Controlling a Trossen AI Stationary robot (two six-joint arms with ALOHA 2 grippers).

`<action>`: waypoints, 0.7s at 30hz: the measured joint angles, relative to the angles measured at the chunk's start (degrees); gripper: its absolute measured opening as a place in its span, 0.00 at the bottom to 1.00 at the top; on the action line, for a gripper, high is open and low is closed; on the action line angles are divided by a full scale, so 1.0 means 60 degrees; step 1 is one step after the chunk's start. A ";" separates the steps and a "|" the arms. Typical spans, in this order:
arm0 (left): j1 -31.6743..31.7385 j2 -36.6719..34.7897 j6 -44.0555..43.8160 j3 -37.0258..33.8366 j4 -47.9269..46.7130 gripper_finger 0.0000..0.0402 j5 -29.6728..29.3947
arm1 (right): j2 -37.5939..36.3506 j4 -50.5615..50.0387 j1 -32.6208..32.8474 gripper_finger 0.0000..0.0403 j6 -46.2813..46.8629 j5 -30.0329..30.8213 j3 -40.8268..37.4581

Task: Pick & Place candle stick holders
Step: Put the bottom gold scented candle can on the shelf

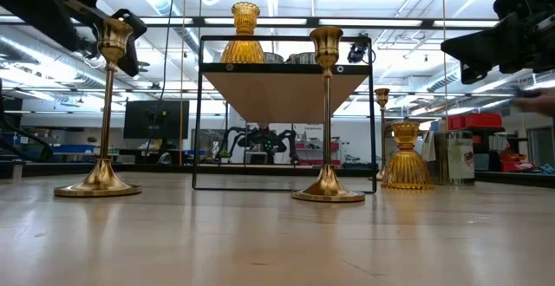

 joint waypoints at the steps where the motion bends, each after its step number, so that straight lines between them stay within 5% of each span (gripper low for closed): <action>1: 0.0000 -0.0008 -0.0062 -0.0131 0.0249 0.93 -0.0027 | 0.0000 0.0000 0.0000 0.07 0.0002 0.0001 0.0000; 12: -0.0010 -0.0030 -0.0469 -0.1165 0.2679 0.90 -0.0041 | 0.0000 0.0000 0.0000 0.07 0.0002 0.0004 -0.0001; 21: -0.0010 -0.0030 -0.0453 -0.1187 0.2591 0.67 -0.0043 | 0.0000 0.0000 -0.0001 0.07 0.0002 0.0004 0.0001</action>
